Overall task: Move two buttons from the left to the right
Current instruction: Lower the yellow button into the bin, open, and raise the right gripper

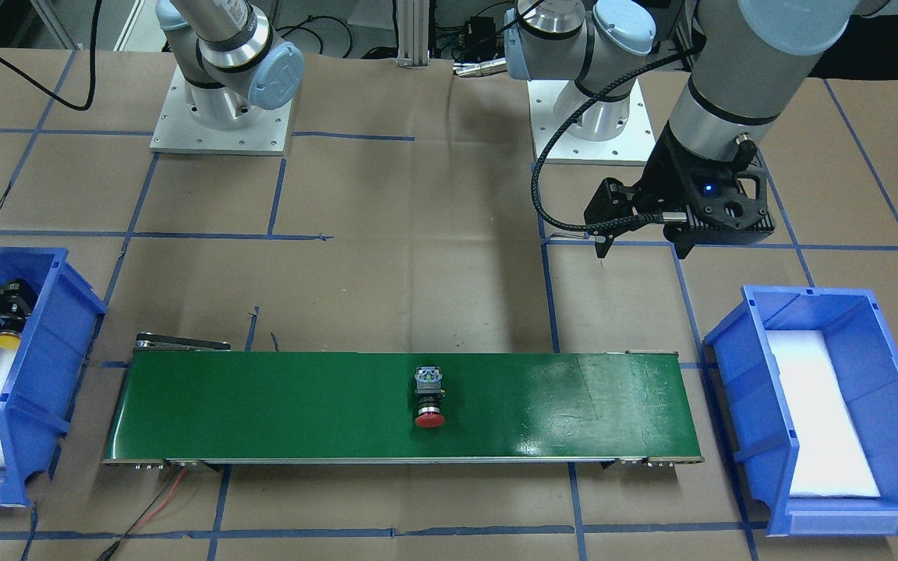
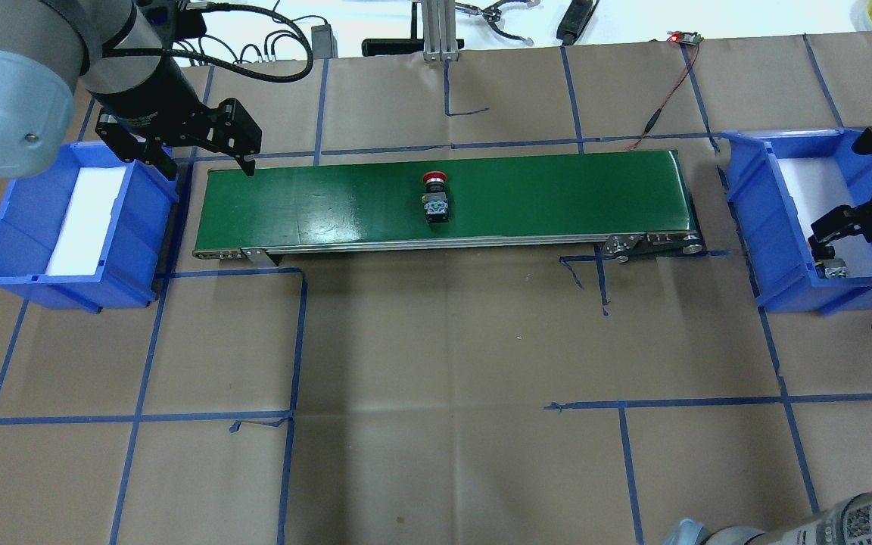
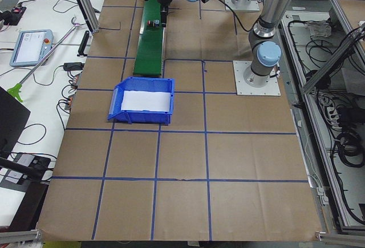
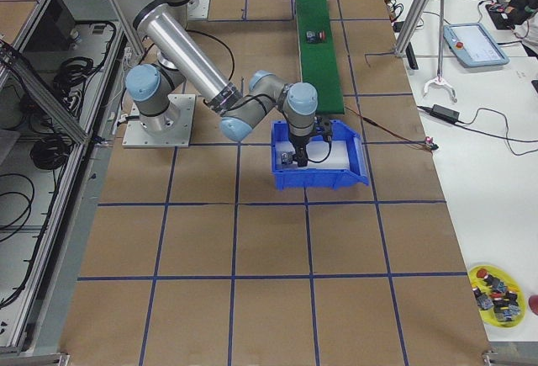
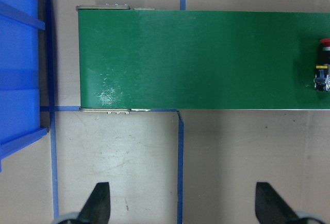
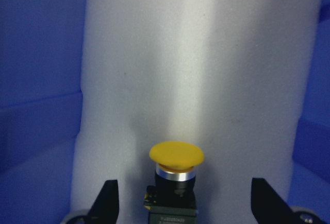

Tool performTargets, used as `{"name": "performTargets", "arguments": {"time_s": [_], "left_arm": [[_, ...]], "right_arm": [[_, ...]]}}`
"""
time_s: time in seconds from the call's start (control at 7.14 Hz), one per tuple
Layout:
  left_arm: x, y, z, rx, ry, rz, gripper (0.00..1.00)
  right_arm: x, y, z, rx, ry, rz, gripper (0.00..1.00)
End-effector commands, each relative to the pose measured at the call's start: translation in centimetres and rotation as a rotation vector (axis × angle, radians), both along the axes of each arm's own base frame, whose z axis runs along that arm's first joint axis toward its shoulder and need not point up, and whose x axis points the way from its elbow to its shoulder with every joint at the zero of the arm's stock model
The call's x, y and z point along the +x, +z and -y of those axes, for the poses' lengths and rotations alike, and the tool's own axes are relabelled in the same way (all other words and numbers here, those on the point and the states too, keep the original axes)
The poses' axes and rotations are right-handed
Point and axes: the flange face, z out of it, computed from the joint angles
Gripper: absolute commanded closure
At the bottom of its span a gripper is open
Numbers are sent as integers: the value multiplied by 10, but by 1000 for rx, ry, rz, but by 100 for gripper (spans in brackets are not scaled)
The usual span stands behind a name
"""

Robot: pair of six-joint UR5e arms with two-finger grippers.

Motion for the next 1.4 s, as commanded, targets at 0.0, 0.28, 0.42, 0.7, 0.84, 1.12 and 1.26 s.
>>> {"name": "performTargets", "arguments": {"time_s": [0.0, 0.28, 0.42, 0.7, 0.84, 1.12, 1.26], "left_arm": [[0, 0, 0, 0, 0, -1, 0], [0, -1, 0, 1, 0, -1, 0], [0, -1, 0, 1, 0, -1, 0], [0, 1, 1, -2, 0, -1, 0], [0, 0, 1, 0, 0, -1, 0], [0, 1, 1, -2, 0, -1, 0], [0, 1, 1, -2, 0, -1, 0]], "right_arm": [[16, 62, 13, 40, -139, 45, 1], [57, 145, 62, -61, -73, -12, 0], [87, 168, 74, -65, -49, -16, 0], [158, 199, 91, -48, -102, 18, 0], [208, 201, 96, -57, -76, 27, 0], [315, 195, 94, -54, -18, 34, 0], [342, 191, 88, -41, -62, 51, 0]]}}
